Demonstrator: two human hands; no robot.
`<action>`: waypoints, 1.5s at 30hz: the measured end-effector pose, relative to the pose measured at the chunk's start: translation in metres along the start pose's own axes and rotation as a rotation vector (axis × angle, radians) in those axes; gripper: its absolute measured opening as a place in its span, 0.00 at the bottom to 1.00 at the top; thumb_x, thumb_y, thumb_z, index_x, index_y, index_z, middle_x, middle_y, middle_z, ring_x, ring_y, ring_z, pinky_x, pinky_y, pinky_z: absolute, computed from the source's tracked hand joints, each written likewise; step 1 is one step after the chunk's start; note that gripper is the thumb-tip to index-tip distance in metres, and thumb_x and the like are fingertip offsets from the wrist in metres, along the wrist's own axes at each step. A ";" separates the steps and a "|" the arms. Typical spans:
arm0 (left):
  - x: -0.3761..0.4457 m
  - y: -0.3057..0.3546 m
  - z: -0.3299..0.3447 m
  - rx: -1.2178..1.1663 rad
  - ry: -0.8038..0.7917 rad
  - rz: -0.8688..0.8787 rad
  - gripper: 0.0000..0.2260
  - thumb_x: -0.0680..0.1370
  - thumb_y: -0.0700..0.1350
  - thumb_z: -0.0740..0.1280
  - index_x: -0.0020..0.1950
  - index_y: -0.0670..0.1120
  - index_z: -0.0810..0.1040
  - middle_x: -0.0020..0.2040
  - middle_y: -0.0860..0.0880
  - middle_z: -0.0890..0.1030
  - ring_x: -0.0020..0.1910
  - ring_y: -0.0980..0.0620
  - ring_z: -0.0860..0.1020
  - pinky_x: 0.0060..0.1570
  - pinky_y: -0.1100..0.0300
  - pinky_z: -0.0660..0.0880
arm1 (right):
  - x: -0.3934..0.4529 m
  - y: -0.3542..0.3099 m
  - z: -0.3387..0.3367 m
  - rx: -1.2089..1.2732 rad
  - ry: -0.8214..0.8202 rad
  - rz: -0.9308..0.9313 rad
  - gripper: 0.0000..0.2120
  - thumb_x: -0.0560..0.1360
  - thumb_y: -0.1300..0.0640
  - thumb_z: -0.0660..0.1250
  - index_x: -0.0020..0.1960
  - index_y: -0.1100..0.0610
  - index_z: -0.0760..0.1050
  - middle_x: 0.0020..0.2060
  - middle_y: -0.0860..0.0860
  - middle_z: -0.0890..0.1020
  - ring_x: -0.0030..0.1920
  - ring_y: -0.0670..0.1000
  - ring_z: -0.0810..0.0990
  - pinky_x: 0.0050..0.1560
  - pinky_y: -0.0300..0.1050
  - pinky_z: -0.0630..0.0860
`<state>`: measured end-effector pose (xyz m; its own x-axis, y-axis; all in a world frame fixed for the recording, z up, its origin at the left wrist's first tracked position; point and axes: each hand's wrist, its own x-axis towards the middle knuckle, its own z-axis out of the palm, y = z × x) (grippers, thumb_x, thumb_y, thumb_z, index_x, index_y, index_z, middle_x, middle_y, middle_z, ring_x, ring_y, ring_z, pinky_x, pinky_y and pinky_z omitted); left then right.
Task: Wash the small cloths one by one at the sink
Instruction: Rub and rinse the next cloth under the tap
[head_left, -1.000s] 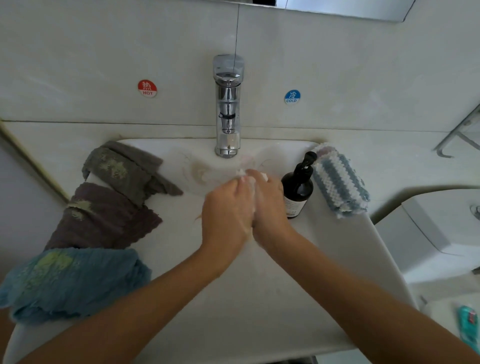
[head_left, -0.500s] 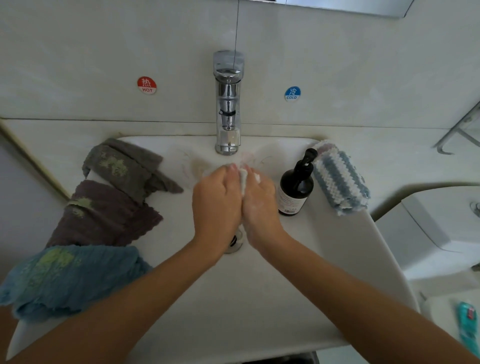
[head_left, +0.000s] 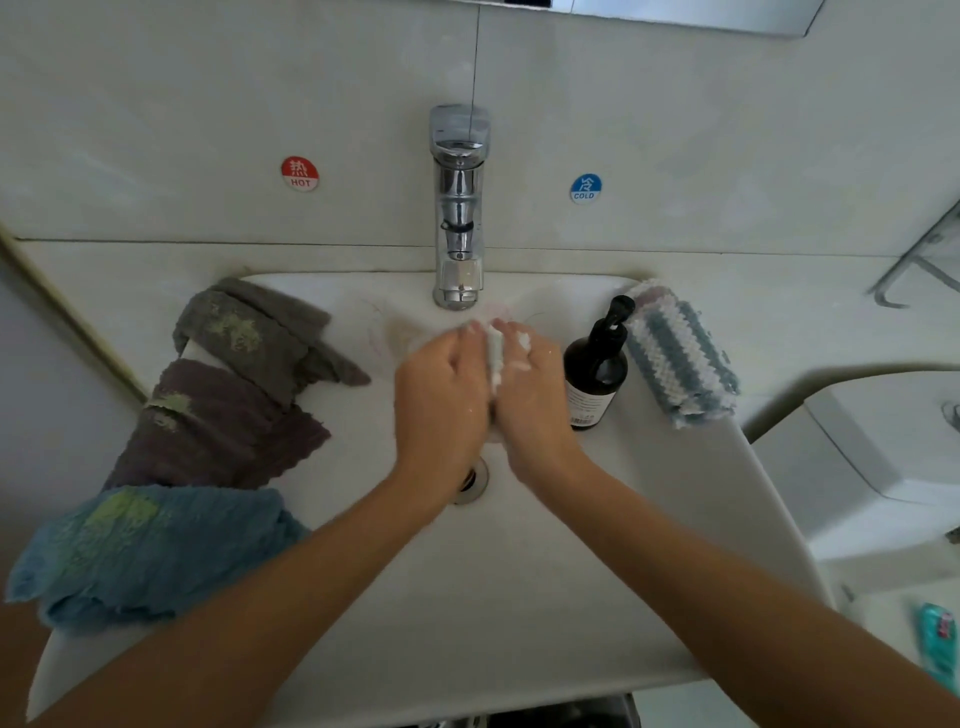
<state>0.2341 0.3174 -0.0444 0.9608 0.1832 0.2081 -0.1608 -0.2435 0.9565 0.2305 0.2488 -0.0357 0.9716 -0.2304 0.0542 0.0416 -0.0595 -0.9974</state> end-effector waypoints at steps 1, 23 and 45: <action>0.015 0.000 -0.004 -0.026 0.029 -0.044 0.19 0.83 0.46 0.59 0.32 0.47 0.73 0.28 0.49 0.73 0.26 0.56 0.72 0.31 0.57 0.72 | -0.004 0.003 0.004 -0.018 -0.016 0.003 0.16 0.83 0.59 0.57 0.37 0.60 0.73 0.29 0.52 0.74 0.32 0.51 0.76 0.36 0.53 0.76; 0.018 -0.013 -0.002 0.027 0.074 0.122 0.20 0.82 0.44 0.59 0.29 0.50 0.67 0.25 0.51 0.69 0.25 0.57 0.67 0.27 0.63 0.65 | -0.011 -0.010 0.008 0.091 0.010 0.159 0.21 0.80 0.51 0.61 0.42 0.70 0.69 0.37 0.69 0.79 0.40 0.68 0.80 0.47 0.70 0.74; -0.006 -0.019 -0.005 0.062 0.017 0.186 0.19 0.82 0.49 0.57 0.32 0.46 0.73 0.26 0.50 0.73 0.25 0.53 0.72 0.27 0.54 0.71 | -0.001 0.002 0.003 0.007 0.009 -0.001 0.14 0.83 0.55 0.58 0.40 0.50 0.72 0.37 0.49 0.78 0.37 0.43 0.78 0.42 0.41 0.77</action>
<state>0.2305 0.3261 -0.0627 0.9118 0.1454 0.3841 -0.3206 -0.3329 0.8868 0.2299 0.2520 -0.0375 0.9693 -0.2394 0.0558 0.0442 -0.0533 -0.9976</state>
